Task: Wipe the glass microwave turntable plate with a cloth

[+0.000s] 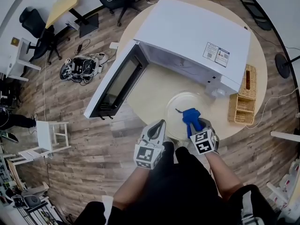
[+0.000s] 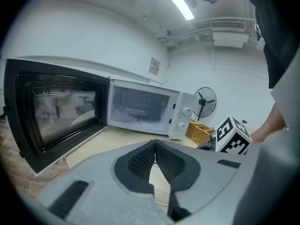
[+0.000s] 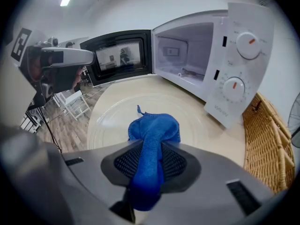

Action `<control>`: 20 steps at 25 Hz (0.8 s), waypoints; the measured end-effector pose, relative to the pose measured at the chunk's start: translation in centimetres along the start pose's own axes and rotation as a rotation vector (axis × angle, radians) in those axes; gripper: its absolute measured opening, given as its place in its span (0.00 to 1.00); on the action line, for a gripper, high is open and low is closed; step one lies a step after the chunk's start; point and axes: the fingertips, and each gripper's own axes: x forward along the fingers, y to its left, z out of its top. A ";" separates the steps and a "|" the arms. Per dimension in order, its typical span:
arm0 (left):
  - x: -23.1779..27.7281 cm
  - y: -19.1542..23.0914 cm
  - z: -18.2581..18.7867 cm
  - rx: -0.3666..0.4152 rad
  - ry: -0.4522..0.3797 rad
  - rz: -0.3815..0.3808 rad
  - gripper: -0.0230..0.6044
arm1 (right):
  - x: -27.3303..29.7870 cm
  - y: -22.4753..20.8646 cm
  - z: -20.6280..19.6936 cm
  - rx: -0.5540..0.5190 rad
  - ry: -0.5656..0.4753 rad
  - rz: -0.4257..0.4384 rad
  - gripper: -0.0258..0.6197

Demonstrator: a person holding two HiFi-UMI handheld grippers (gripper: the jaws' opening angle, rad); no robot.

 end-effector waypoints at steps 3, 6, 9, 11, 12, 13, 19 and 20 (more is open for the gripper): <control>0.3 -0.5 0.2 0.010 0.003 -0.018 0.05 | -0.5 -1.7 -0.5 0.007 0.015 -0.052 0.20; 0.6 -1.0 0.4 0.016 0.004 -0.033 0.05 | -1.0 -3.2 -1.1 0.021 0.038 -0.099 0.20; 0.9 -1.5 0.6 0.025 0.003 -0.047 0.05 | -1.5 -4.8 -1.9 0.045 0.052 -0.141 0.20; 0.9 -1.6 0.7 0.035 0.001 -0.051 0.05 | -1.9 -5.8 -2.4 0.059 0.057 -0.164 0.20; 0.9 -1.6 0.8 0.042 0.001 -0.051 0.05 | -2.0 -6.2 -2.6 0.062 0.059 -0.173 0.20; 0.9 -1.7 0.9 0.049 0.001 -0.053 0.05 | -2.1 -6.5 -2.7 0.064 0.060 -0.180 0.20; 0.9 -2.1 1.5 0.080 -0.004 -0.062 0.05 | -2.5 -7.2 -3.0 0.068 0.065 -0.203 0.19; 0.8 -2.1 1.8 0.083 -0.008 -0.063 0.05 | -2.8 -7.1 -2.6 0.070 0.055 -0.201 0.19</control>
